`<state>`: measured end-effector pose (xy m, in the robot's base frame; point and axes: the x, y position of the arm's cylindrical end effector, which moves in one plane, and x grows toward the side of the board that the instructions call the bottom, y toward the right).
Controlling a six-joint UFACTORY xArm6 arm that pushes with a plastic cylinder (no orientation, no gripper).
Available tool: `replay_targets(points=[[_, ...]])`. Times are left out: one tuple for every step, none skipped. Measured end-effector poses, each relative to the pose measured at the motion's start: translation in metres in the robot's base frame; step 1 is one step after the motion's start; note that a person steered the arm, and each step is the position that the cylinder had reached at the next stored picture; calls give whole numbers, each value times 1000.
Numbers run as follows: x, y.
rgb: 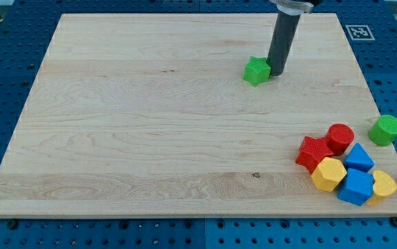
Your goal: Move green star away from the group of blocks
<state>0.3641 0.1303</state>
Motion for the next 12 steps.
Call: replay_targets(points=[[0, -53], [0, -118], [1, -84], [30, -50], [56, -87], [52, -142], [7, -192], [13, -199], [48, -176], [37, -128], [2, -115], [-25, -173]])
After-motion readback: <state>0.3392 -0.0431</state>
